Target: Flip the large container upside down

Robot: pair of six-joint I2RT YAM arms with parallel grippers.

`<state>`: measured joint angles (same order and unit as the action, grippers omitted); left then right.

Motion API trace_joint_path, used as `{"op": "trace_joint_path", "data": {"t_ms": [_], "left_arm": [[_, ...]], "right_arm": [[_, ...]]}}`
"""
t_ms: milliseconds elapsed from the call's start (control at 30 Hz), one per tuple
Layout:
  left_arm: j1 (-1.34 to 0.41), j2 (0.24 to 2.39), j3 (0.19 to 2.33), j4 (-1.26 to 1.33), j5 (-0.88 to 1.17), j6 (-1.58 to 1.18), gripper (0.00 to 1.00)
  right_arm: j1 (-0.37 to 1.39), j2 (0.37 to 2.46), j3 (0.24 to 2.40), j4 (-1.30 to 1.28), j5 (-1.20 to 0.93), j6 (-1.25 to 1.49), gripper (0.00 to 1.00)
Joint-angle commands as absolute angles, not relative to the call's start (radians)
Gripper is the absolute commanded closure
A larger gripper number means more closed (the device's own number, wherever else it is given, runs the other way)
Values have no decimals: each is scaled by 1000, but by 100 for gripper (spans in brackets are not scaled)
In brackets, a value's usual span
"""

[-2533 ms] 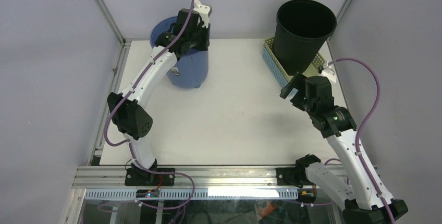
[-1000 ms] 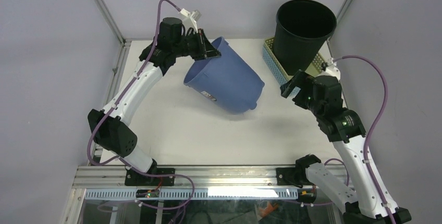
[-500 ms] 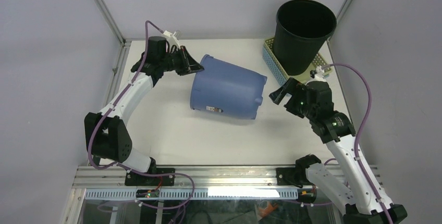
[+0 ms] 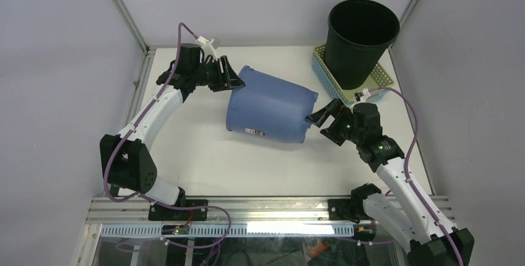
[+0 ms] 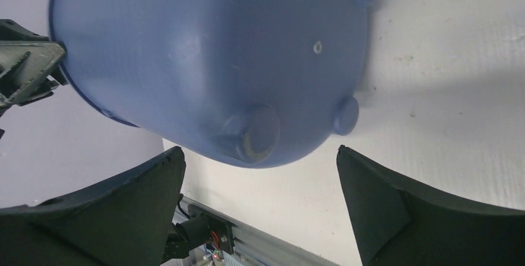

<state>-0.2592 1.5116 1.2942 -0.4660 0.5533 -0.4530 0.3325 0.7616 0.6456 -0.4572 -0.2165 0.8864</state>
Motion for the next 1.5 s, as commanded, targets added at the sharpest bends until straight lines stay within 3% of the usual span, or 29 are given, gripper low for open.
{"op": "trace_joint_path", "data": {"t_ms": [0, 333, 500, 1167, 1467], "left_arm": [[-266, 1501, 1327, -610, 421, -342, 54], [-265, 1481, 1328, -627, 410, -319, 71], [-267, 1479, 1312, -628, 404, -315, 75], [-267, 1496, 1287, -623, 412, -311, 76], [-268, 1514, 1289, -622, 421, -313, 77]], "right_arm": [[344, 782, 635, -282, -257, 924, 3], [365, 834, 604, -175, -241, 955, 5], [365, 850, 588, -127, -266, 965, 5], [369, 919, 554, 31, -327, 1003, 7], [387, 870, 655, 3, -370, 977, 7]]}}
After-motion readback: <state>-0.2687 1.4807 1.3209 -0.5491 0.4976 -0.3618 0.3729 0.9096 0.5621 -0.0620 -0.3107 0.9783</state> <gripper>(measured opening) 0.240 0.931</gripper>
